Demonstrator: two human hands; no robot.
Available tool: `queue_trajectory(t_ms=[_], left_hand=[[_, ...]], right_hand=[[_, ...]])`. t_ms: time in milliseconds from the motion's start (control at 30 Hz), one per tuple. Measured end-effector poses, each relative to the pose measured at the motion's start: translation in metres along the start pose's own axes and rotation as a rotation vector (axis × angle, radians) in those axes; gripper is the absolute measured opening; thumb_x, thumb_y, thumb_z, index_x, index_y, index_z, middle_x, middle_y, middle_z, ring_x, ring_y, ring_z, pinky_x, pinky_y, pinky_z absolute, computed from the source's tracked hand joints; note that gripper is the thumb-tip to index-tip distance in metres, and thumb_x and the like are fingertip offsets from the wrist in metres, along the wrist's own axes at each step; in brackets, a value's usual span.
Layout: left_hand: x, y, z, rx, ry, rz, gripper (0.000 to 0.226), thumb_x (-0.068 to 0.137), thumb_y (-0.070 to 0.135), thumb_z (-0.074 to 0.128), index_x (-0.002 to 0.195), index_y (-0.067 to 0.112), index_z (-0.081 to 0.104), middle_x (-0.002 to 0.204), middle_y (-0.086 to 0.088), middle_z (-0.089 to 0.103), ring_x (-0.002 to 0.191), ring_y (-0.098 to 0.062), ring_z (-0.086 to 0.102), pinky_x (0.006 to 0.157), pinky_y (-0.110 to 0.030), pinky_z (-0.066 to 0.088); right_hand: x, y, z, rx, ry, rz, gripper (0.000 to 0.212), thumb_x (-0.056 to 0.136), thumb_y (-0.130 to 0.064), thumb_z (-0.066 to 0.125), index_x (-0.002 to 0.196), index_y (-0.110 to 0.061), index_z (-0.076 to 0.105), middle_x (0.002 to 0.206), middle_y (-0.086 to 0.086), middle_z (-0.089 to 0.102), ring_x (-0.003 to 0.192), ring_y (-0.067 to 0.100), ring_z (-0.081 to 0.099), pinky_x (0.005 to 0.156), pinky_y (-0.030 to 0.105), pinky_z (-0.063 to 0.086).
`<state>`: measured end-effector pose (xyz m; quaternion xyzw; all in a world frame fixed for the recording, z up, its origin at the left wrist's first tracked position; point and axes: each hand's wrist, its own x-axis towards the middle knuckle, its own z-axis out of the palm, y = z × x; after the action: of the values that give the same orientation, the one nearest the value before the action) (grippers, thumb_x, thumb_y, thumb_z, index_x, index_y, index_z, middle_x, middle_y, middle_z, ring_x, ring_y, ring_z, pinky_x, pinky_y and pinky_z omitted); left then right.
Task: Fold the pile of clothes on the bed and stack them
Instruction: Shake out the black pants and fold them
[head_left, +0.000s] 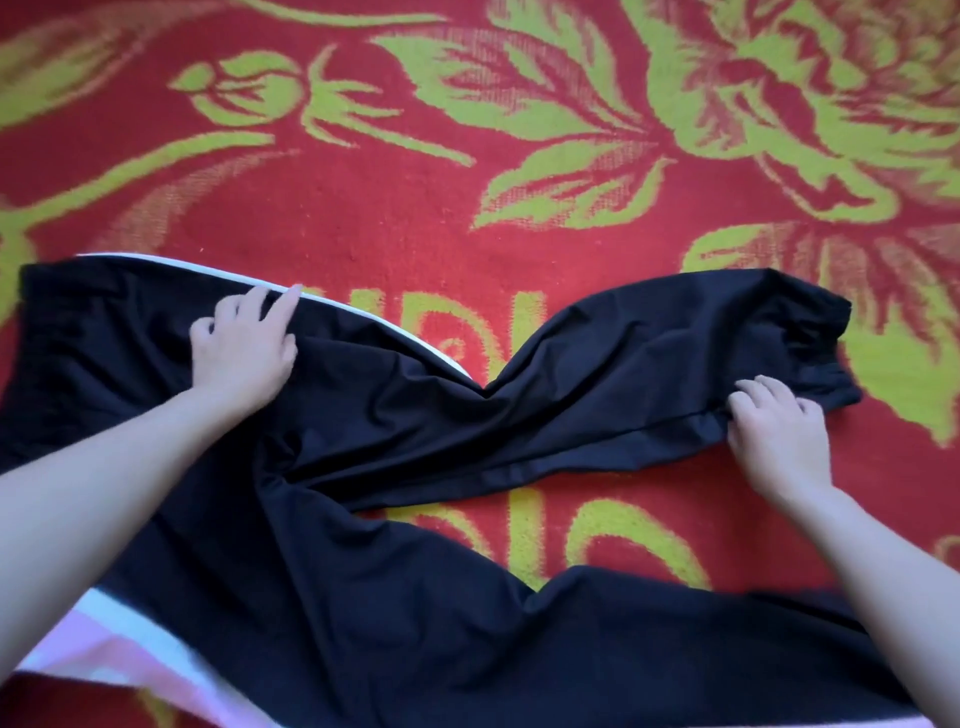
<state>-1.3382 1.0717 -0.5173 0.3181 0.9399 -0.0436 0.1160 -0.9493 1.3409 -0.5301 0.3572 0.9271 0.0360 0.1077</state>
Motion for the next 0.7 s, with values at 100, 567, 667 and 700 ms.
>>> queue_trajectory(t_ms=[100,567,667,700], left_hand=[[0.023,0.003,-0.003,-0.057,-0.097,-0.051,0.056,0.095,0.021,0.044,0.147,0.027,0.023,0.154,-0.004,0.022,0.138,-0.027,0.020,0.107,-0.049,0.021],[0.061,-0.033,-0.007,0.077,-0.253,-0.155,0.056,0.095,0.028,0.047,0.145,0.037,0.023,0.156,-0.013,0.009,0.140,-0.032,0.010,0.109,-0.052,0.015],[0.062,-0.041,-0.012,0.143,-0.231,-0.128,0.033,0.092,0.027,0.052,0.125,0.026,0.052,0.149,-0.014,0.026,0.136,-0.031,0.015,0.109,-0.049,0.018],[0.061,-0.044,-0.013,0.179,-0.232,-0.096,0.026,0.091,0.026,0.053,0.116,0.023,0.057,0.148,-0.014,0.027,0.137,-0.030,0.014,0.109,-0.049,0.017]], right_hand=[[-0.027,0.035,-0.003,-0.073,0.035,-0.188,0.009,0.069,-0.009,0.040,0.077,-0.008,0.042,0.060,0.014,0.056,0.056,0.032,0.062,0.070,0.044,0.043],[-0.003,0.014,-0.013,0.072,-0.075,0.037,0.044,0.084,-0.023,0.053,0.120,0.001,0.058,0.124,0.026,0.054,0.114,0.041,0.053,0.084,0.051,0.045],[0.028,-0.007,-0.023,0.017,-0.328,0.107,0.072,0.085,-0.008,0.053,0.149,-0.016,0.019,0.152,0.009,0.027,0.140,0.027,0.023,0.107,0.046,0.025],[0.033,-0.011,-0.023,-0.037,-0.387,0.111,0.075,0.086,-0.010,0.050,0.150,-0.020,0.012,0.151,0.005,0.027,0.139,0.025,0.021,0.109,0.044,0.021]])
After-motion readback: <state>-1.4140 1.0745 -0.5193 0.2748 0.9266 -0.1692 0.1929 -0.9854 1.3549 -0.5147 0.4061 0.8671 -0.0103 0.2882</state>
